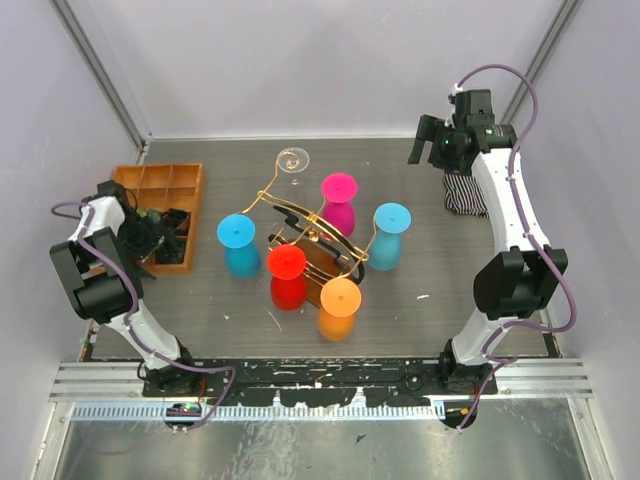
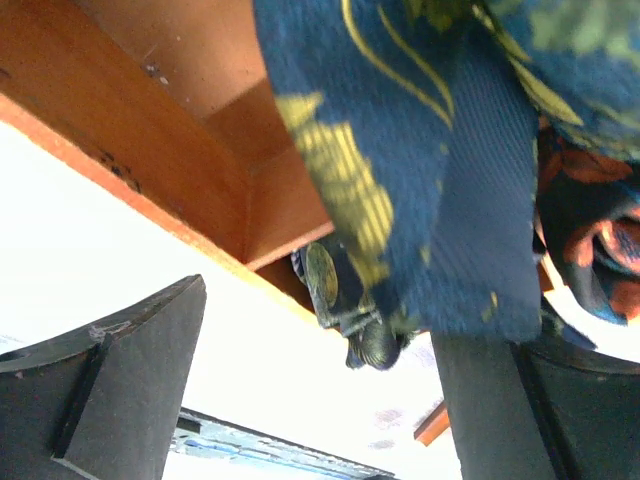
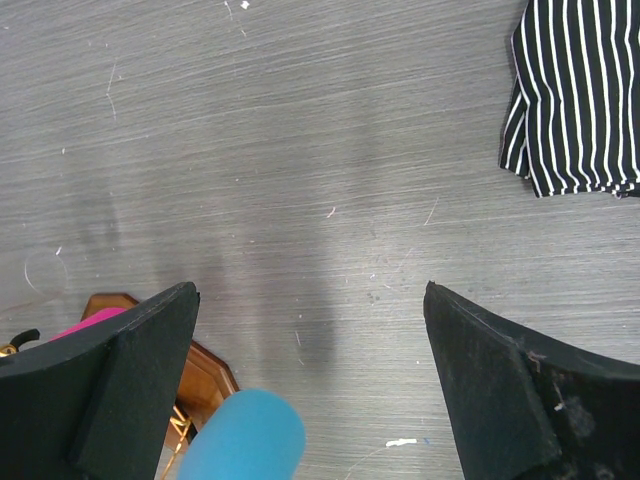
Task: Take the wine glass off the wine glass rack
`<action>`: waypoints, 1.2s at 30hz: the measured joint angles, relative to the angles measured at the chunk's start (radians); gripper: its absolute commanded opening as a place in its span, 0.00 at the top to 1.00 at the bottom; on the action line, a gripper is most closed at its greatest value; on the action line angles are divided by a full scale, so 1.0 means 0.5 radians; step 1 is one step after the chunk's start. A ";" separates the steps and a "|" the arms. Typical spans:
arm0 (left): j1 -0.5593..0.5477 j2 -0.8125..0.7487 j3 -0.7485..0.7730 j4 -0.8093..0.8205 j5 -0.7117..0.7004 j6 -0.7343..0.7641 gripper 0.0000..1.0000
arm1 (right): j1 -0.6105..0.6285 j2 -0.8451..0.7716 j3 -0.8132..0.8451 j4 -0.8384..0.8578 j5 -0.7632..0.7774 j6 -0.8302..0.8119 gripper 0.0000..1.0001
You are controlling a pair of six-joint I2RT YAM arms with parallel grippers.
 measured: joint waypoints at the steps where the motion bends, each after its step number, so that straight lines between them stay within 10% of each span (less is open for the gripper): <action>1: 0.001 -0.011 0.000 -0.005 -0.003 0.002 0.01 | 0.000 0.000 -0.002 0.000 0.000 0.000 0.00; 10: -0.078 -0.507 0.050 -0.076 0.003 0.015 0.01 | 0.000 -0.018 -0.014 -0.012 -0.034 0.001 0.00; 23: -0.587 -0.584 0.915 -0.261 0.079 0.097 0.02 | 0.088 -0.354 0.105 0.072 -0.392 0.049 0.00; 36: -0.746 -0.916 0.805 -0.164 0.186 0.158 0.02 | 0.434 -0.426 -0.012 0.086 -0.430 0.137 0.19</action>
